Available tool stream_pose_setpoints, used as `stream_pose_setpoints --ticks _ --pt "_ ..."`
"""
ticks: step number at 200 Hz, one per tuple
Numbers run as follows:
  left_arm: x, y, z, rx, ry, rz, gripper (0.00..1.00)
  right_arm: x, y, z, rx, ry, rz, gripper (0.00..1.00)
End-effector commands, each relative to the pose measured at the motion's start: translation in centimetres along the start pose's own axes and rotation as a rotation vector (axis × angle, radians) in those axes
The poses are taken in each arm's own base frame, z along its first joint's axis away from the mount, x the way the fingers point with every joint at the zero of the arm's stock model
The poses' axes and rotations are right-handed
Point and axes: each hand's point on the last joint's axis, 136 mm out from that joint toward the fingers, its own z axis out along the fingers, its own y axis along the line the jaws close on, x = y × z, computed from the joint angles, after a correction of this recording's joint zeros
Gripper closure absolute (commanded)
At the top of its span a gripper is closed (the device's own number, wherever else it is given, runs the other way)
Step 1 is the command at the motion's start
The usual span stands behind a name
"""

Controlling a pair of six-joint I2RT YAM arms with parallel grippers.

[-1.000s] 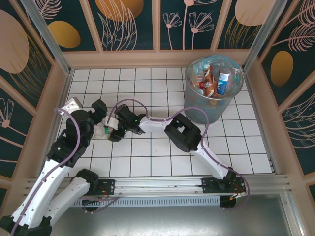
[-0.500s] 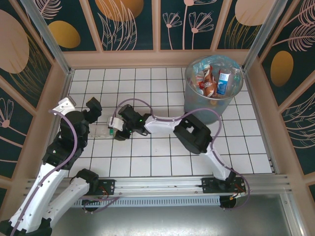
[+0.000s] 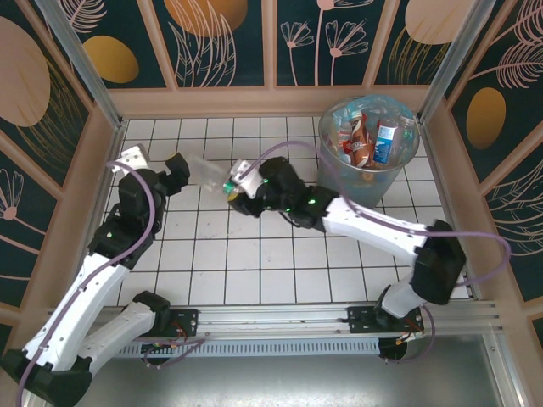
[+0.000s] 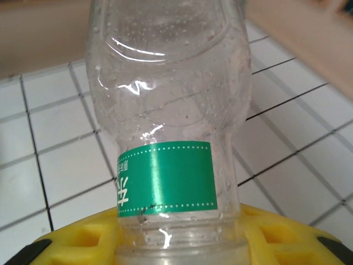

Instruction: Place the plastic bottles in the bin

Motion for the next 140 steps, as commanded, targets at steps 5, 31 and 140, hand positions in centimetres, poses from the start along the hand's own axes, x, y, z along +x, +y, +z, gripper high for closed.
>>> stream_pose_setpoints --ticks 5,31,140 --pt "-2.7 -3.4 0.2 0.128 -0.043 -0.008 0.06 -2.6 -5.0 -6.0 0.215 -0.056 0.113 0.82" --pt "-2.1 -6.3 1.2 0.231 0.015 0.022 0.09 -4.1 -9.8 -11.9 0.411 -0.107 0.211 0.82" --pt "3.4 -9.5 2.6 0.358 0.204 0.041 0.11 2.7 -20.9 -23.8 0.894 0.088 0.510 0.82"
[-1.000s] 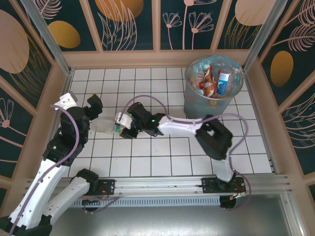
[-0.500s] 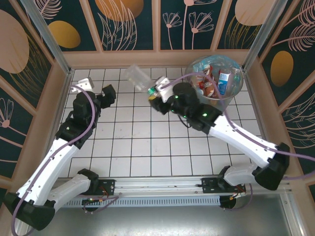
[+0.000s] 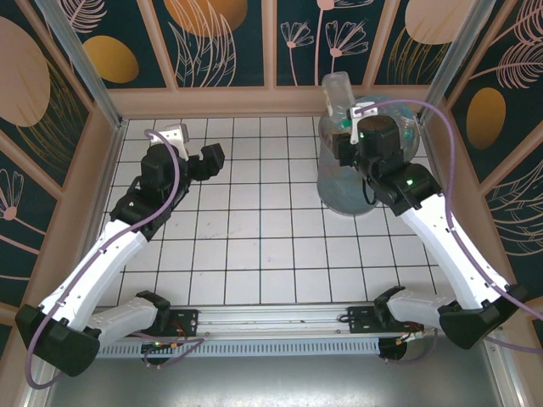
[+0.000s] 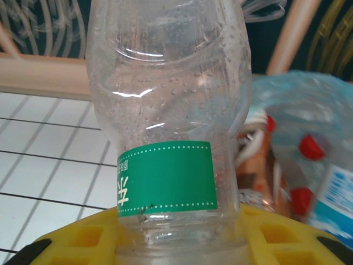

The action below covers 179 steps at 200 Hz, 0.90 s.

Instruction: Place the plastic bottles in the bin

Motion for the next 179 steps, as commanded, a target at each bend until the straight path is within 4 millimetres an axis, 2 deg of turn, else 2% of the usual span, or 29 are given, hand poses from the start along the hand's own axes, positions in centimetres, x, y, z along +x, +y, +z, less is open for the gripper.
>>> stream_pose_setpoints --ticks 1,28,45,62,75,116,147,179 --pt "0.5 -0.2 -0.2 0.024 0.005 -0.010 0.11 0.8 -3.0 -0.9 0.104 0.046 0.047 0.82" --pt "0.6 0.1 -0.4 0.010 0.001 -0.006 0.10 2.0 -4.6 -1.0 0.143 0.063 0.077 0.81" --pt "0.5 0.3 -0.4 0.004 -0.004 -0.001 0.10 2.7 -5.2 -1.1 0.161 0.067 0.095 0.77" --pt "0.6 0.3 -0.3 0.001 -0.001 0.002 0.10 3.2 -5.6 -1.0 0.173 0.072 0.111 0.68" --pt "0.5 0.2 -0.2 0.004 0.000 0.001 0.10 3.3 -5.9 -0.9 0.190 0.067 0.121 0.57" --pt "0.6 0.2 -0.1 0.002 0.001 0.002 0.09 2.9 -6.7 -1.2 0.240 0.048 0.117 0.34" --pt "0.7 0.4 -0.2 -0.004 0.001 0.005 0.09 1.9 -6.6 -1.5 0.224 0.019 0.130 0.32" --pt "0.7 0.3 -0.2 -0.002 0.001 0.002 0.09 0.2 -5.4 -1.0 0.160 -0.027 0.138 0.40"
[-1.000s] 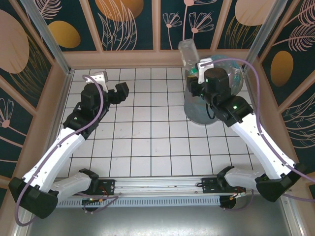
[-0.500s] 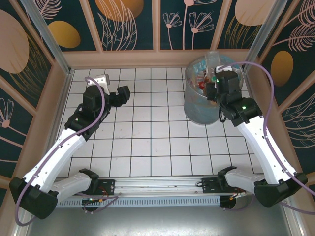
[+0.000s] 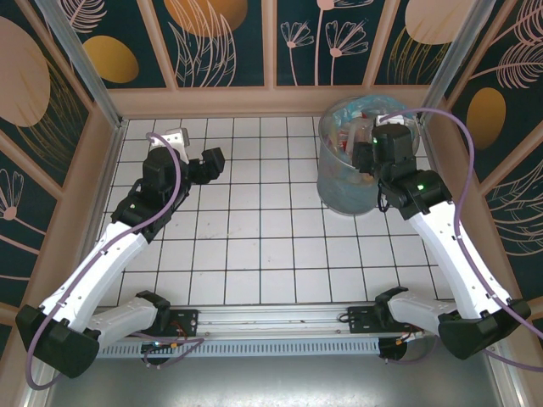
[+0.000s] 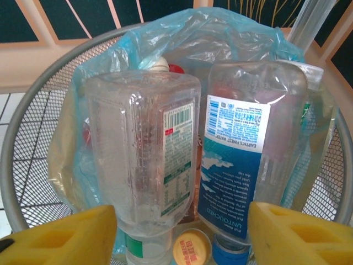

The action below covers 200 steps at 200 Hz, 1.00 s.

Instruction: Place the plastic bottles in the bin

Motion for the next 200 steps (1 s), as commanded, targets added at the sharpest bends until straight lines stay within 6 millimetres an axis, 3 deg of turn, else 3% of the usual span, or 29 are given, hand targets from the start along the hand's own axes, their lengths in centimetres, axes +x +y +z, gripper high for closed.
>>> stream_pose_setpoints --ticks 1,29,52,72,88,115,117,169,200 --pt "-0.3 -0.2 -0.2 0.011 -0.016 0.001 0.09 -3.0 0.5 -0.7 -0.040 -0.092 0.045 0.40" --pt "-0.5 -0.2 -0.7 0.012 -0.024 -0.001 0.09 -5.8 1.0 -0.3 -0.026 -0.128 0.038 0.46" --pt "-0.6 0.1 -1.1 0.002 -0.034 -0.002 0.09 -9.2 0.9 0.0 0.009 -0.193 0.035 0.59" --pt "-0.3 0.3 -1.2 0.001 -0.031 -0.006 0.08 -9.8 2.4 1.9 -0.043 -0.193 0.031 0.67" --pt "0.0 0.3 -1.3 0.005 -0.025 -0.010 0.09 -8.4 2.9 4.2 -0.057 -0.140 0.040 0.67" --pt "-0.4 0.4 -2.0 0.001 -0.044 -0.010 0.08 -4.2 1.4 7.3 -0.042 -0.053 0.066 0.69" --pt "0.3 0.8 -1.8 -0.008 -0.031 -0.006 0.08 -3.9 1.4 7.4 -0.042 -0.045 0.068 0.69" --pt "0.8 1.1 -1.4 -0.020 -0.012 0.013 0.08 3.6 0.3 8.8 -0.057 0.092 0.074 0.73" --pt "0.9 0.7 -1.0 -0.002 -0.006 0.001 0.08 5.9 -0.1 9.2 -0.056 0.126 0.075 0.68"
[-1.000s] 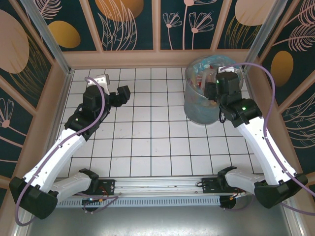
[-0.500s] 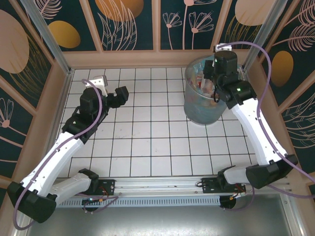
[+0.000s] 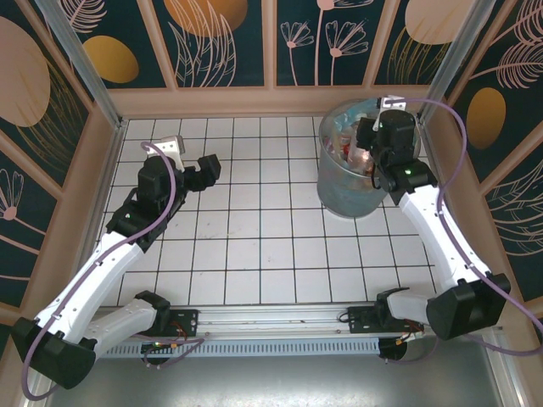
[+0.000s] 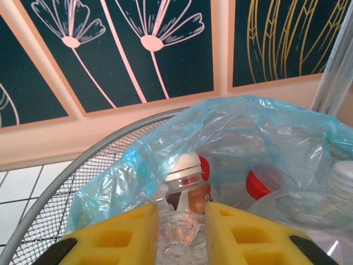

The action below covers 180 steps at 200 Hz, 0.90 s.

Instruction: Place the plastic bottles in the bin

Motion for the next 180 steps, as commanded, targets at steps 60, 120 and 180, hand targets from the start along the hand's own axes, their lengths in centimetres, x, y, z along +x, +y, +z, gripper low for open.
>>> stream_pose_setpoints --ticks 60,120,180 --pt "-0.2 -0.4 0.3 0.013 -0.004 -0.001 0.08 1.2 0.4 1.7 -0.036 0.152 -0.036 0.50" --pt "-0.5 0.1 -0.5 -0.009 -0.021 -0.005 0.07 -7.0 0.6 -1.5 -0.034 -0.073 0.007 0.41" --pt "0.0 0.3 -0.2 -0.013 -0.011 -0.004 0.07 -4.3 -3.7 -1.2 0.093 -0.051 0.004 0.44"
